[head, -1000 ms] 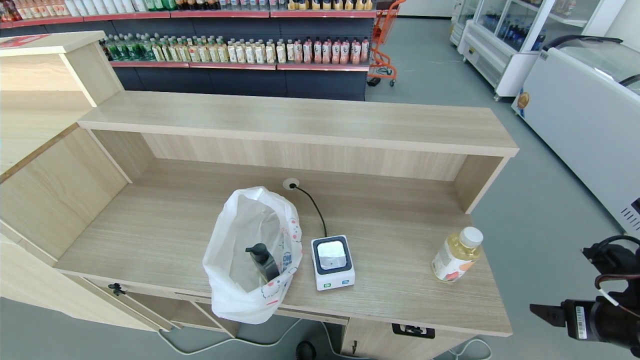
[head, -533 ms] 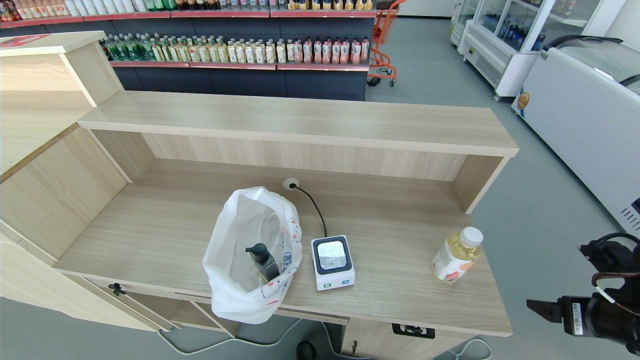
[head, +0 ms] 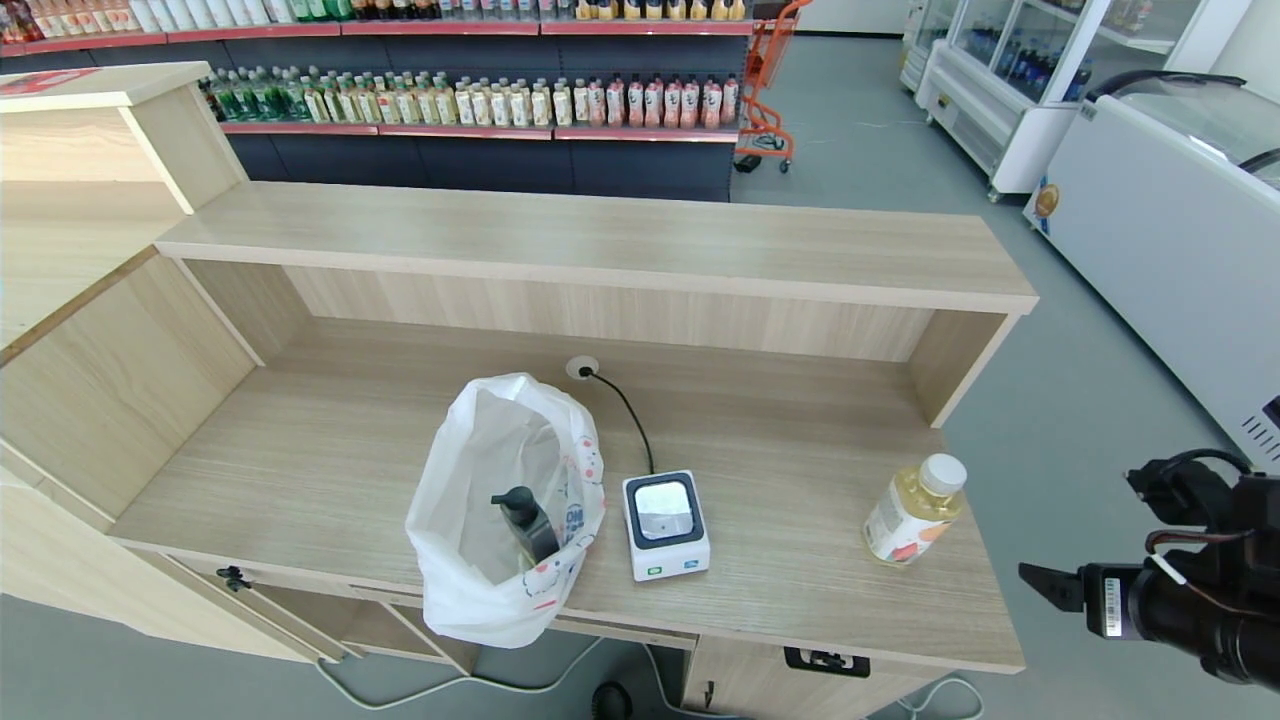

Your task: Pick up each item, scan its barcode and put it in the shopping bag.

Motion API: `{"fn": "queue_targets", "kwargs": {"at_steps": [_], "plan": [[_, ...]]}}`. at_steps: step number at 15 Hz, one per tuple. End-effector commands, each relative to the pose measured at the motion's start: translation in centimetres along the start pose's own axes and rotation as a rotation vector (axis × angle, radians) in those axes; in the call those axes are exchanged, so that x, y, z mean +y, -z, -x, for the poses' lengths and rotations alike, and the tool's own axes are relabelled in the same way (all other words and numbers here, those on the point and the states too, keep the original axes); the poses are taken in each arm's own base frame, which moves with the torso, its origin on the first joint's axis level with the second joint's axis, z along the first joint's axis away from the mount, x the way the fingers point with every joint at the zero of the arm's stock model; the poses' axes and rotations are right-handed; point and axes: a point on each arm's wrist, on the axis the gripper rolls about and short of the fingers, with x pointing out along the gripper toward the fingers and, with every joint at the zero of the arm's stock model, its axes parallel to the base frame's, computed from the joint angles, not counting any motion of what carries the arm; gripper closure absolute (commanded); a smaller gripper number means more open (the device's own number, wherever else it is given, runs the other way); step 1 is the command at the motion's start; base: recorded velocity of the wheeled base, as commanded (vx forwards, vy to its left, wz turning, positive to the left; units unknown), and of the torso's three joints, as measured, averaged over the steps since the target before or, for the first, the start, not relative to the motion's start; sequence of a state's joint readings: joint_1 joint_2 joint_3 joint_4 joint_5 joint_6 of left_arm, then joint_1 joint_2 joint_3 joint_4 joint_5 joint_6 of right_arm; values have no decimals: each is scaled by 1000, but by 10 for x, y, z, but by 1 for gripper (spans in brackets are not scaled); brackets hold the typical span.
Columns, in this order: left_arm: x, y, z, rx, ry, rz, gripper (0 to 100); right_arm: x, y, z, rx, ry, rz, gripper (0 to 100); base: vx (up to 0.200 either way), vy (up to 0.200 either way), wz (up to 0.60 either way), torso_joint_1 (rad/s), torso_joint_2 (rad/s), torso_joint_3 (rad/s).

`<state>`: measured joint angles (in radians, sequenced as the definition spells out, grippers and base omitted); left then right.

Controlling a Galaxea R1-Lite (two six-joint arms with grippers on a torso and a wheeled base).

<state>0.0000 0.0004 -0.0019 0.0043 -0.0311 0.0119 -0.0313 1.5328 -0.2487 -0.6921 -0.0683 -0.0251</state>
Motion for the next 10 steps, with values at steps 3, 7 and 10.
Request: {"fn": "queue_targets", "kwargs": {"at_steps": [3,7,10], "plan": [[0,0,0,2,0,0,100,9,11,-27,49,-26,22,0,0,0,0,0,0,0],[0,0,0,2,0,0,100,22,11,-50,-21,-68,46,0,0,0,0,0,0,0],[0,0,0,0,0,0,100,33,13,-63,-72,-96,82,0,0,0,0,0,0,0]]}}
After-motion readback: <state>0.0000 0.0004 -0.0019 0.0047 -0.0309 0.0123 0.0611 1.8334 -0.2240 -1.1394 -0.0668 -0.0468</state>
